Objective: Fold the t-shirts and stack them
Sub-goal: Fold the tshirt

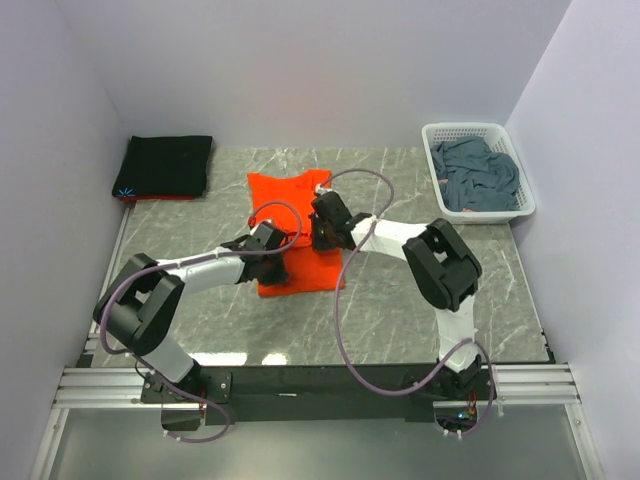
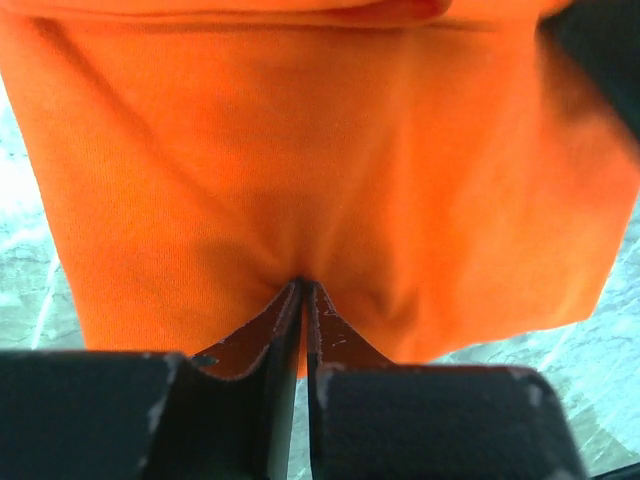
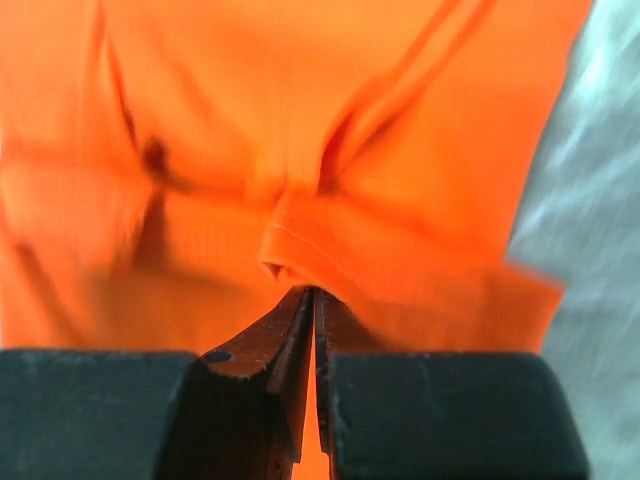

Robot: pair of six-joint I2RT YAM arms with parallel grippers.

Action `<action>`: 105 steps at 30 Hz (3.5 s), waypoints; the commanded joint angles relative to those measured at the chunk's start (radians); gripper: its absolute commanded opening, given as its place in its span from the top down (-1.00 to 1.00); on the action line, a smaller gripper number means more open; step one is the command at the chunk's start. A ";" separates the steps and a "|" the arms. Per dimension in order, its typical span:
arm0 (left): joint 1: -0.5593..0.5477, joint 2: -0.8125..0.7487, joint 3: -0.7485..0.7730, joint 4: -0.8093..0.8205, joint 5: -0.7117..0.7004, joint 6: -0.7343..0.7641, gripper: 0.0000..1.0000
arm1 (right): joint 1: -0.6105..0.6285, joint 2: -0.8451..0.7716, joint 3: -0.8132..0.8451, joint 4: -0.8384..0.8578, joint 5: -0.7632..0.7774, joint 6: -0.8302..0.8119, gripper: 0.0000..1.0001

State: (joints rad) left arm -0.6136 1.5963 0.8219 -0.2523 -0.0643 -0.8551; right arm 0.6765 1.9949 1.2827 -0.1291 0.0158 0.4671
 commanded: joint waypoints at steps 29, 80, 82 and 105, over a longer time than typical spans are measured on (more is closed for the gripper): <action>0.084 -0.282 0.014 -0.110 -0.151 -0.093 -0.11 | -0.045 -0.499 -0.419 0.189 -0.356 0.050 0.70; 0.304 0.087 0.387 -0.122 -0.171 0.041 0.09 | 0.015 -0.337 -0.444 0.304 -0.421 0.120 0.60; 0.301 -0.013 0.267 -0.128 -0.105 0.011 0.09 | 0.014 -0.338 -0.447 0.295 -0.424 0.119 0.53; 0.173 -0.449 -0.418 -0.148 0.183 -0.279 0.45 | -0.120 -0.327 -0.695 0.277 -0.651 0.220 0.57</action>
State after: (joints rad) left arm -0.4355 1.1942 0.4564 -0.2764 0.1093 -1.1004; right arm 0.5682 1.6932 0.6312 0.2279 -0.6224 0.7147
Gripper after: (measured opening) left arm 0.271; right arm 0.211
